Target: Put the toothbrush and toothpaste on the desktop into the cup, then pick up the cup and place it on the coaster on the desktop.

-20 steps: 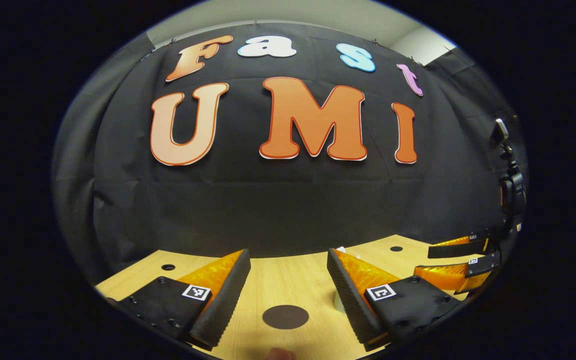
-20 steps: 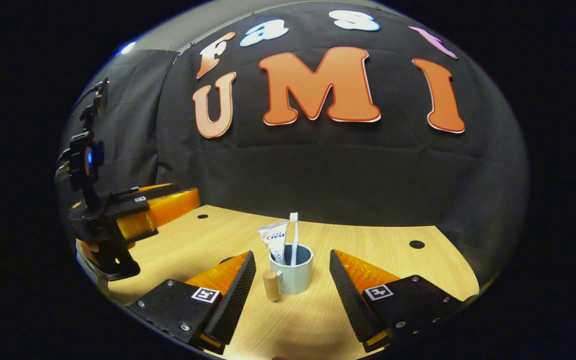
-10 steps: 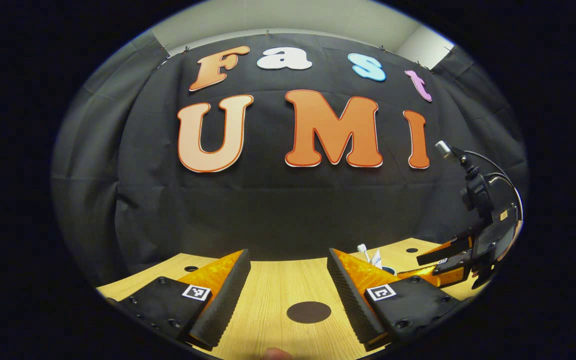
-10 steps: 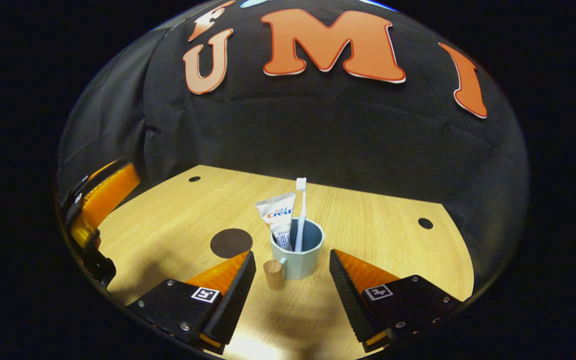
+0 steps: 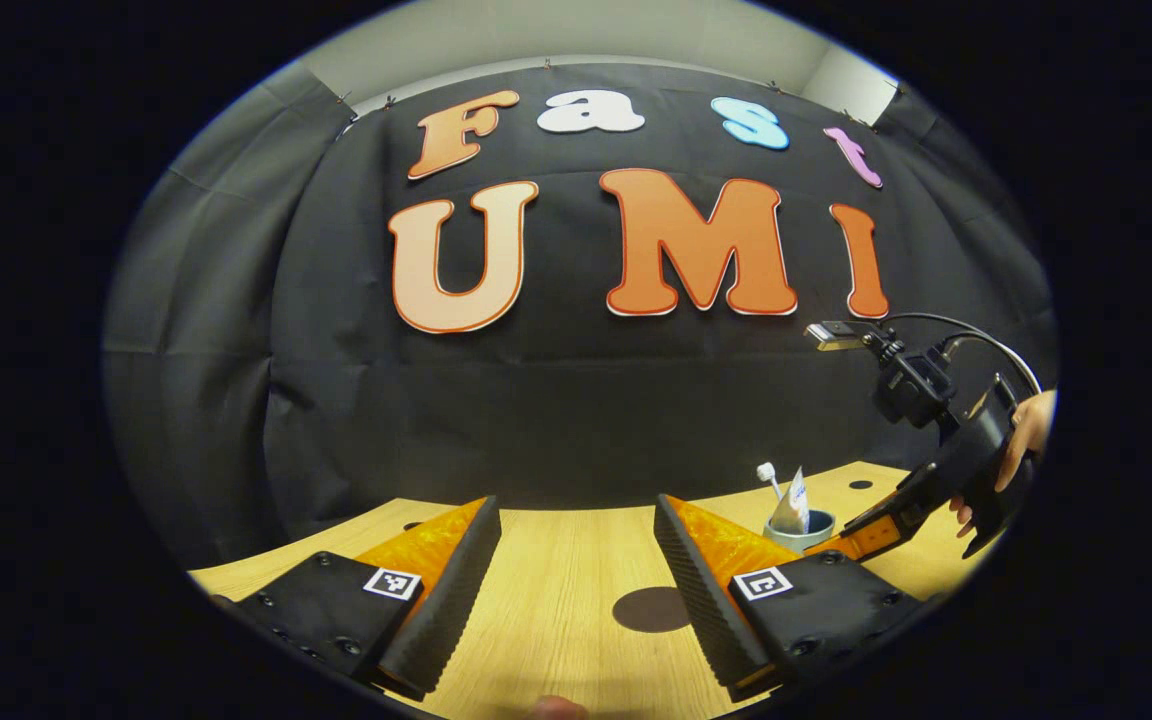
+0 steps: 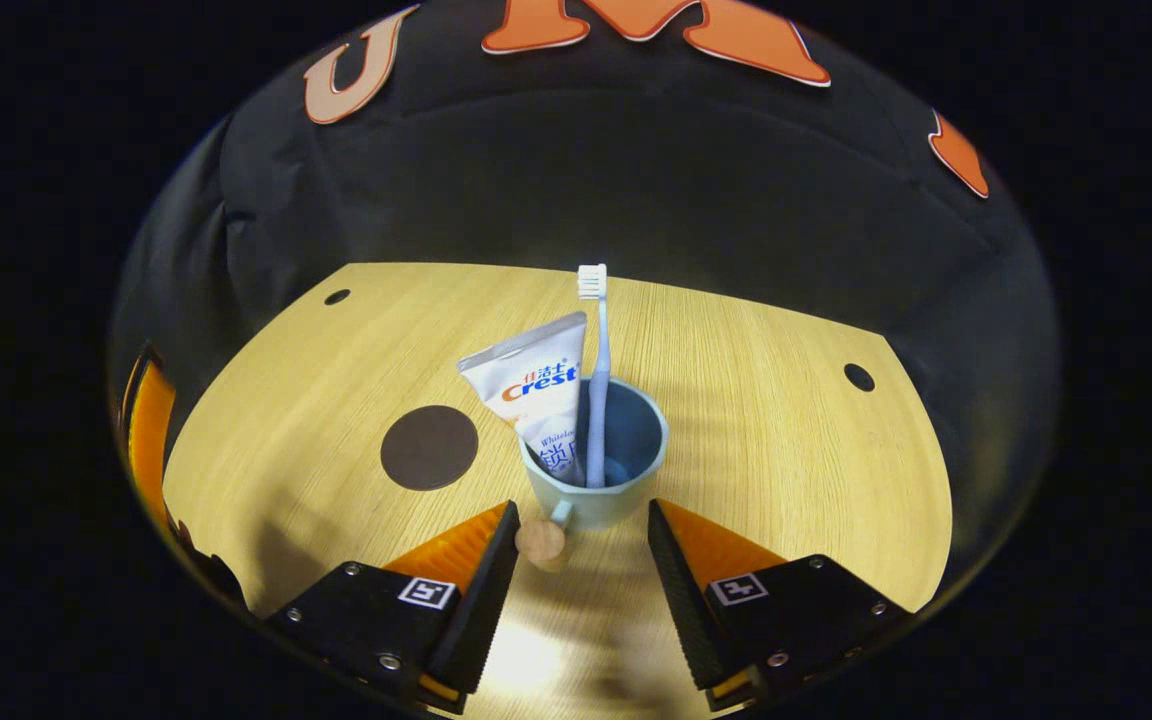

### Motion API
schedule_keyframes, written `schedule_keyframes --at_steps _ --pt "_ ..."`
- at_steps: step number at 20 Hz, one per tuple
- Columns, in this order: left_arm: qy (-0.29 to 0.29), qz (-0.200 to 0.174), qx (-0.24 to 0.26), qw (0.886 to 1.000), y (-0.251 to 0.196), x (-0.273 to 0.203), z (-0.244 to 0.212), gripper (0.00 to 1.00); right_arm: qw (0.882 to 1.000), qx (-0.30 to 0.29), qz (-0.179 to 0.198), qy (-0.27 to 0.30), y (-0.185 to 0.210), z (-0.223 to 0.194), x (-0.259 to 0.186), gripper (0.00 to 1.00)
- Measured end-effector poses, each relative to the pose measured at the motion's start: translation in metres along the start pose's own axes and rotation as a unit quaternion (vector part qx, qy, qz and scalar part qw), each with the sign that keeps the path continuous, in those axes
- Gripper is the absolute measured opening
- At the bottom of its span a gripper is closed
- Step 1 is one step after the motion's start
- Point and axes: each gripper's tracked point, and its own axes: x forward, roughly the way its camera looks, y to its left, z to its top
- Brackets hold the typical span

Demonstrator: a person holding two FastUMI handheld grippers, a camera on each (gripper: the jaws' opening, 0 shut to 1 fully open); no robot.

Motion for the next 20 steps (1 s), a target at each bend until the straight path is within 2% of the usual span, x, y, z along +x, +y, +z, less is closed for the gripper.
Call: schedule_keyframes --at_steps 3,7,14,16,20 --pt "0.007 0.000 -0.008 1.000 0.004 0.000 -0.005 0.98 0.999 -0.017 -0.010 0.037 0.003 -0.005 0.009 0.71" --pt "0.010 0.008 -0.014 1.000 0.008 0.002 -0.013 0.98 0.998 -0.014 -0.030 0.049 -0.002 -0.001 0.016 0.65" --pt "0.011 0.009 -0.023 1.000 0.009 0.002 -0.016 0.97 0.996 0.007 -0.029 0.082 -0.001 -0.008 0.036 0.47" --pt "0.011 0.012 -0.025 1.000 0.010 0.001 -0.016 0.99 0.995 0.014 -0.023 0.094 0.002 -0.015 0.043 0.31" --pt "0.015 0.017 -0.031 0.999 0.012 0.002 -0.020 0.99 0.995 0.028 -0.013 0.093 0.002 -0.014 0.044 0.27"
